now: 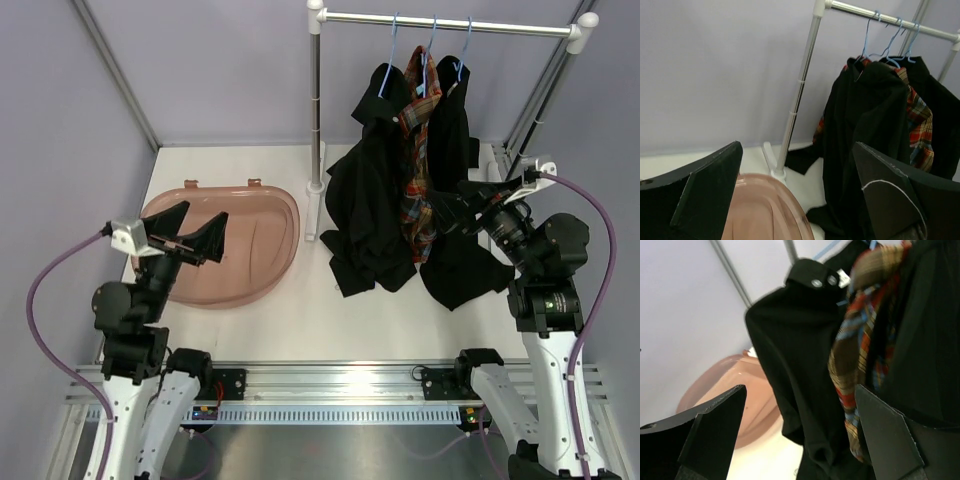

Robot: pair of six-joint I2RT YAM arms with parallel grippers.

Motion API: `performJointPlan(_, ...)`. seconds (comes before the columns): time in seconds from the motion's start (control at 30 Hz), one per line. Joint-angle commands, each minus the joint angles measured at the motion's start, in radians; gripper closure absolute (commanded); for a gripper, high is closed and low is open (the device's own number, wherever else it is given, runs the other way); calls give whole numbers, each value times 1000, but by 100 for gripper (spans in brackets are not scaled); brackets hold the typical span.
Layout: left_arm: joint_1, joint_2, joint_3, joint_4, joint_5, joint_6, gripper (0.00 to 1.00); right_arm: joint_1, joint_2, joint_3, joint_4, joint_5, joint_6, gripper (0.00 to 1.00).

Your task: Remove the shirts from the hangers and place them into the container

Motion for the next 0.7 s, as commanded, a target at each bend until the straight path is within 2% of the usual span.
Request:
performJointPlan(0.0,5,104,157,-310,14,-67,1,-2,-26,47,-114,88,-59,0)
performJointPlan(0.07,5,222,295,-498,63,-64,1,-2,-25,85,-152,141,-65,1)
performJointPlan(0.1,5,265,335,-582,145,-15,1,1,-14,107,-175,208,-24,1)
performJointPlan(0.2,5,351,403,-638,146,-30,1,2,-17,139,-165,209,48,1)
performJointPlan(0.27,5,356,424,-650,134,-30,1,2,0,203,-236,224,44,0)
performJointPlan(0.37,5,359,464,-684,62,-59,1,1,38,321,-371,255,-52,1)
performJointPlan(0.47,7,371,532,-794,-108,-105,1,2,32,362,-366,348,22,0)
performJointPlan(0.6,5,417,657,-1001,-205,-9,1,1,56,375,-286,240,61,0)
performJointPlan(0.67,5,405,653,-1023,-278,11,1,1,153,478,-386,244,49,1)
